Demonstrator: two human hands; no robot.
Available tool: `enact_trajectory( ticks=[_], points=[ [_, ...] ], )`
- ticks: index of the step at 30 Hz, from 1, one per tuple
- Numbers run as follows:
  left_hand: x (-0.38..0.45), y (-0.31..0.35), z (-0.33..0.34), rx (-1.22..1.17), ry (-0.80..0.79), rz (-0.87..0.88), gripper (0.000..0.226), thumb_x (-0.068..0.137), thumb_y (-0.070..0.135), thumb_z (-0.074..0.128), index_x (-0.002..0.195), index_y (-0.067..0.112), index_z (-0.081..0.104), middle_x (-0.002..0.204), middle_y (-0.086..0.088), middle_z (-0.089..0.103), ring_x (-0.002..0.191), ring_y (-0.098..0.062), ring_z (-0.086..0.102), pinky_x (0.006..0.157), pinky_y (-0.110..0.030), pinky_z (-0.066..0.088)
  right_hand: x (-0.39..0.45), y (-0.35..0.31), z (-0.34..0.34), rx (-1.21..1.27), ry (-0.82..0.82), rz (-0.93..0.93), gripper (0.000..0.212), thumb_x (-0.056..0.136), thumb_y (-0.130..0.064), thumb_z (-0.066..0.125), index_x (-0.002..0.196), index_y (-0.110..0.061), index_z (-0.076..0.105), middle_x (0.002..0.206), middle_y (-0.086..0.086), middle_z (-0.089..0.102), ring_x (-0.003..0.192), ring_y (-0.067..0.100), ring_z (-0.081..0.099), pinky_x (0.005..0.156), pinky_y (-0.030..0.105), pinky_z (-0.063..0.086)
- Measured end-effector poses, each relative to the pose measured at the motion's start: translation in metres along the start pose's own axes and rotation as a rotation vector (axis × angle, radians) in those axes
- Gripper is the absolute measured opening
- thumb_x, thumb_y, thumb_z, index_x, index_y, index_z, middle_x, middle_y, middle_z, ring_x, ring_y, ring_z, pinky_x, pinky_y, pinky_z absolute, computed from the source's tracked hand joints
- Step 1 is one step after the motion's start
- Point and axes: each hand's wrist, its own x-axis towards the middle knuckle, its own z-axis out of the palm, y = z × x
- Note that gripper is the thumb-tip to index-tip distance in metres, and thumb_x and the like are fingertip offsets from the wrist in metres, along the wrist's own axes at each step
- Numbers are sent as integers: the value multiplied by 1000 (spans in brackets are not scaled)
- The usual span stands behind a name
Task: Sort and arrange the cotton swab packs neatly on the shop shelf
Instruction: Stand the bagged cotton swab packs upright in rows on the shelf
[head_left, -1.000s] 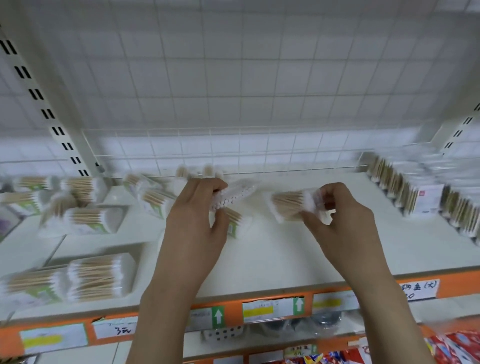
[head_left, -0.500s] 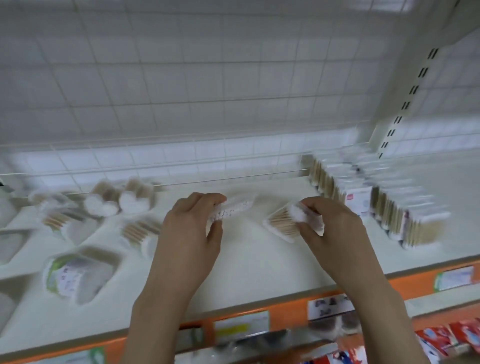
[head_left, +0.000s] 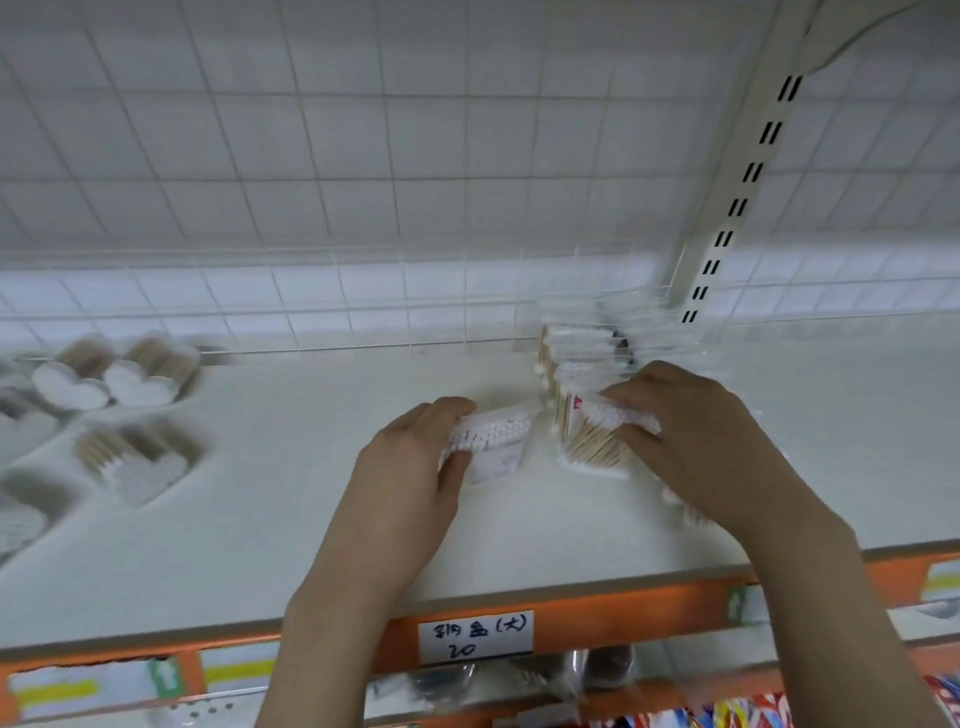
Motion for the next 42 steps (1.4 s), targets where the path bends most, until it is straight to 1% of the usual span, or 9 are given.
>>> enact_trajectory(
  ticks=[4, 6, 11, 14, 21, 26, 31, 37, 42],
  points=[
    [0, 7, 8, 26, -28, -20, 32, 81, 4, 65, 111, 16, 62, 100, 4, 65, 82, -12, 58, 74, -15, 41, 13, 16, 8, -11, -43, -42, 34, 90, -10, 52, 121, -19, 59, 110, -4, 56, 102, 15, 50, 71, 17, 28],
    [0, 9, 10, 37, -36, -19, 31, 81, 2, 65, 109, 15, 63, 100, 5, 63, 78, -8, 53, 73, -15, 42, 18, 21, 12, -20, -58, -61, 35, 90, -11, 52, 124, -20, 56, 115, -4, 57, 106, 15, 49, 73, 17, 27],
    [-2, 13, 13, 37, -24, -54, 30, 81, 4, 66, 110, 15, 65, 99, 11, 54, 76, -6, 50, 76, -20, 47, 23, 25, 21, 5, -61, -89, 28, 88, -14, 55, 114, -22, 57, 106, -6, 60, 97, 14, 50, 71, 24, 31],
    [-3, 17, 16, 38, -31, -62, 32, 81, 5, 66, 112, 15, 64, 99, 14, 50, 76, -5, 50, 78, -24, 50, 27, 27, 27, 2, -80, -119, 30, 87, -12, 56, 115, -24, 60, 108, -7, 59, 101, 14, 49, 72, 22, 30],
    [0, 29, 23, 5, -63, -46, 34, 81, 5, 66, 113, 17, 63, 103, 6, 61, 84, -15, 61, 78, -34, 53, 30, 36, 28, -19, -91, -138, 40, 89, -5, 50, 122, -26, 60, 104, -3, 55, 102, 14, 44, 69, 17, 23],
    [5, 44, 36, 13, -88, 0, 29, 82, 7, 66, 109, 18, 64, 102, 7, 61, 84, -13, 61, 78, -27, 50, 23, 37, 20, 35, -53, -121, 47, 90, -10, 52, 135, -20, 45, 125, -2, 51, 117, 15, 39, 83, 18, 26],
    [12, 59, 50, 86, -112, 84, 27, 83, 11, 66, 109, 17, 65, 105, 5, 64, 92, -13, 58, 76, -13, 38, 9, 47, 1, 83, 64, -104, 38, 94, -14, 48, 132, -15, 49, 124, -1, 52, 116, 14, 41, 75, 9, 18],
    [24, 70, 68, 118, -122, 92, 28, 83, 7, 64, 110, 12, 65, 106, -1, 62, 96, -20, 58, 82, -19, 39, -13, 61, -10, 63, 86, -50, 34, 94, -14, 47, 127, -13, 54, 121, 1, 57, 115, 17, 46, 80, 9, 20],
    [33, 71, 75, 86, -139, 55, 24, 79, 2, 66, 101, 8, 67, 101, -4, 59, 84, -21, 59, 74, -19, 40, -26, 65, -10, 107, 86, 3, 30, 92, -12, 52, 120, -10, 59, 115, 3, 61, 109, 18, 51, 84, 13, 27]
  ],
)
